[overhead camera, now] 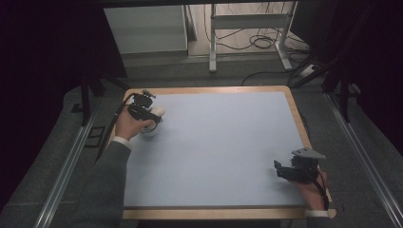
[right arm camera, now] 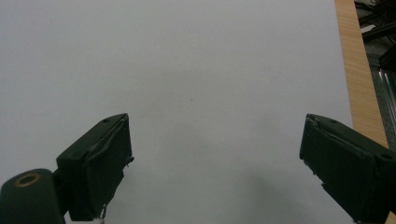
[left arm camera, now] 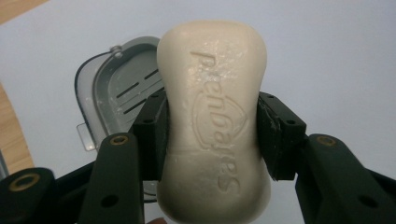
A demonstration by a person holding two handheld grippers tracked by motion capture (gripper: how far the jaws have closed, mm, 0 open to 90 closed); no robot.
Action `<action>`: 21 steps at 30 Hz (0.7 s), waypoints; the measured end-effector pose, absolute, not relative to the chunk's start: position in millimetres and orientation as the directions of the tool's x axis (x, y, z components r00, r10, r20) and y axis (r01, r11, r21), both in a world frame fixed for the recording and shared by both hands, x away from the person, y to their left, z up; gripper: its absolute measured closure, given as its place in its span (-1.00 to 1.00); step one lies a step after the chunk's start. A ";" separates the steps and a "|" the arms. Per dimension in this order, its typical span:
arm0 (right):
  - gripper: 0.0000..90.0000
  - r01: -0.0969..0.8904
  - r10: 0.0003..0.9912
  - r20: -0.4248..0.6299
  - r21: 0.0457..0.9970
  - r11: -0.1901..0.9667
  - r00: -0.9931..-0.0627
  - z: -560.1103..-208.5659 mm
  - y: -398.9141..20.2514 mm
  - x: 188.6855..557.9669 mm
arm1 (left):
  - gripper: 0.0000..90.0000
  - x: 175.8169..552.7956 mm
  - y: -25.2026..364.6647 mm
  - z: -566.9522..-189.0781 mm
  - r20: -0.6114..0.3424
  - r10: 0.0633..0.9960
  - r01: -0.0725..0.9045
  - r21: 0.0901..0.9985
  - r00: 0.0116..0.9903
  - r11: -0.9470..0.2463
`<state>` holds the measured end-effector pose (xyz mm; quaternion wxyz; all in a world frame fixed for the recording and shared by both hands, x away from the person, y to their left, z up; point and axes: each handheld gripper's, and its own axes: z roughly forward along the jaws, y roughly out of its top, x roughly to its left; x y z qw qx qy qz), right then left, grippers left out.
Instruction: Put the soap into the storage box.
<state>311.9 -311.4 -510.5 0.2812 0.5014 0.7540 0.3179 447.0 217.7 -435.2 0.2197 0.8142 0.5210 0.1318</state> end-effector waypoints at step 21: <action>-0.80 0.576 0.933 -0.109 0.760 0.300 -0.342 -511.6 -310.3 312.2 | 0.10 465.1 236.2 -461.8 -0.030 0.943 0.844 0.458 0.331 -0.281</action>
